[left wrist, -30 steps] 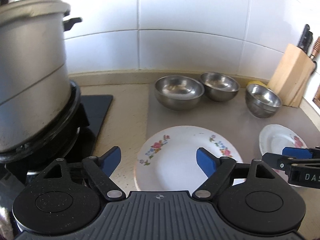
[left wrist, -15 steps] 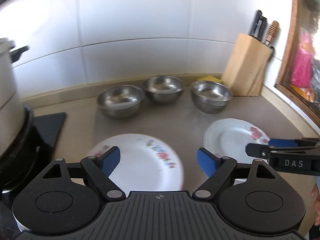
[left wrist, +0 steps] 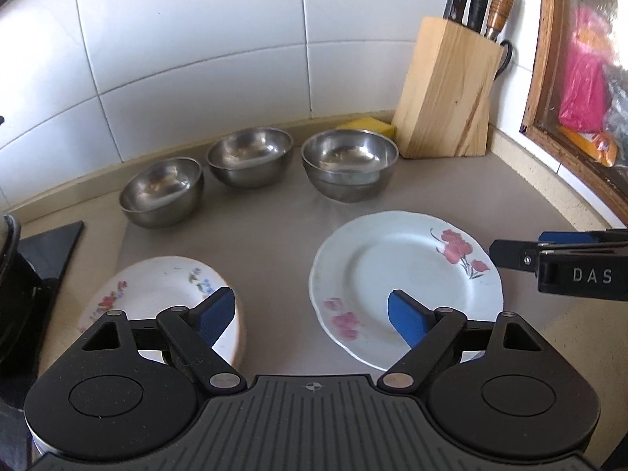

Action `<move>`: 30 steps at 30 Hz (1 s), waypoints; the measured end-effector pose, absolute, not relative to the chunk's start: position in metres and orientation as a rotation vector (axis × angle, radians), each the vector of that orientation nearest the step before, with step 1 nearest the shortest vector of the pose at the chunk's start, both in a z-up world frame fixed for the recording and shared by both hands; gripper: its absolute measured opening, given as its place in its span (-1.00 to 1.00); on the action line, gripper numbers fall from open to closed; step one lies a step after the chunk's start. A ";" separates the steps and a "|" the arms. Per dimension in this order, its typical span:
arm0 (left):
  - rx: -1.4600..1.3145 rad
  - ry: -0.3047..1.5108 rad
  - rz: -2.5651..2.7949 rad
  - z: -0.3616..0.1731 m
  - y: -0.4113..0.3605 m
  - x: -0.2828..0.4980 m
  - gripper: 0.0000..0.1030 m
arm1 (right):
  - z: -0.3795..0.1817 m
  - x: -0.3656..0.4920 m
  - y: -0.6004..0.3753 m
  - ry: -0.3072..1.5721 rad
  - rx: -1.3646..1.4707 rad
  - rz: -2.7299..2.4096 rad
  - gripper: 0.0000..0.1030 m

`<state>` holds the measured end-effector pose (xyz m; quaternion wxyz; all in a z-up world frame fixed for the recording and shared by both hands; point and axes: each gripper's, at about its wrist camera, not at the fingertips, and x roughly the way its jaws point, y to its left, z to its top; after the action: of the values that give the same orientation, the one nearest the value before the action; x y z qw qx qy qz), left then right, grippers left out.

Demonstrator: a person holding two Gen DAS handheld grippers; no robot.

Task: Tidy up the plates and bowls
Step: 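Move both grippers to the rim of the pink-flower plate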

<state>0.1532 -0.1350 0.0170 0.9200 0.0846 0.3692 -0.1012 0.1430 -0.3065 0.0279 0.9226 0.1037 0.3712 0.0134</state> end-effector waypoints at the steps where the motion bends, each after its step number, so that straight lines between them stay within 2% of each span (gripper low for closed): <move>1: 0.175 0.766 -0.199 0.015 -0.139 0.154 0.62 | 0.027 0.145 -0.310 0.763 0.212 0.034 -0.19; 9: 0.173 0.825 -0.135 -0.001 -0.162 0.163 0.62 | 0.017 0.165 -0.327 0.791 0.185 0.104 -0.09; 30: 0.090 0.952 -0.047 -0.027 -0.170 0.193 0.62 | -0.014 0.220 -0.334 0.902 0.177 0.222 -0.09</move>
<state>0.1930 -0.1701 -0.0272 0.8876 0.0433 0.4580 -0.0224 0.2196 -0.3342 -0.0139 0.8902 0.0853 0.4346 0.1071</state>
